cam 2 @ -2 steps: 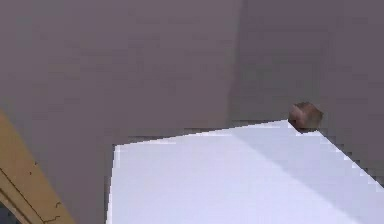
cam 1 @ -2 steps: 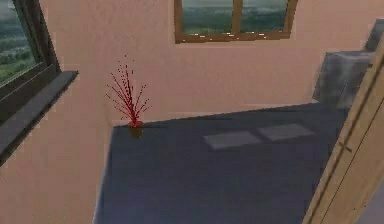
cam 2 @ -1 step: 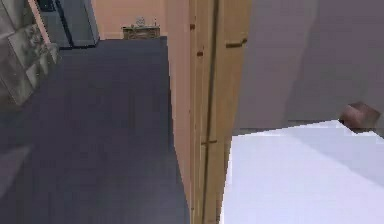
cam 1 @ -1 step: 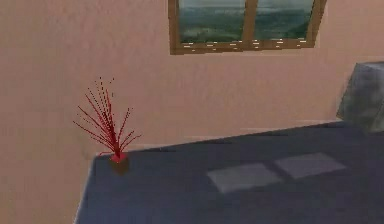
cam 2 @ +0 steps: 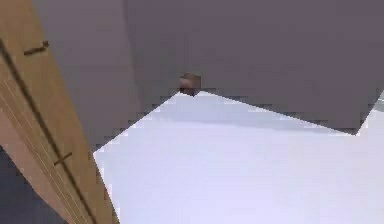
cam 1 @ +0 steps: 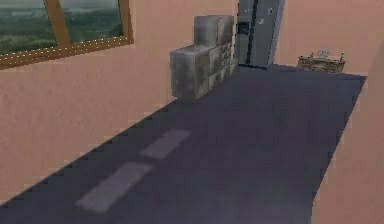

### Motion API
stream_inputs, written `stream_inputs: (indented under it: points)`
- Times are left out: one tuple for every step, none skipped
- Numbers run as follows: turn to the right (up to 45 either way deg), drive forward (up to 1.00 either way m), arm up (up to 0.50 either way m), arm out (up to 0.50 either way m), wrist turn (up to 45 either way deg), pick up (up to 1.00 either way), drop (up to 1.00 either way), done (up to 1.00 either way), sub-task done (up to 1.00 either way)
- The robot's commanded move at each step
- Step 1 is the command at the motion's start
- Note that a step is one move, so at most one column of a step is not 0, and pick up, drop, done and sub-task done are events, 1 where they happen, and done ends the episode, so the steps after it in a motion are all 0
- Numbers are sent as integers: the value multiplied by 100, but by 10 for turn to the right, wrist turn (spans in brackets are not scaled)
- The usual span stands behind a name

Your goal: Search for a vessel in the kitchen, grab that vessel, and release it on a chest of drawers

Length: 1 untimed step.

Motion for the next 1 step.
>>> stream_inputs:
  points:
    - [210,0,0,0,0,0,0,0,0]
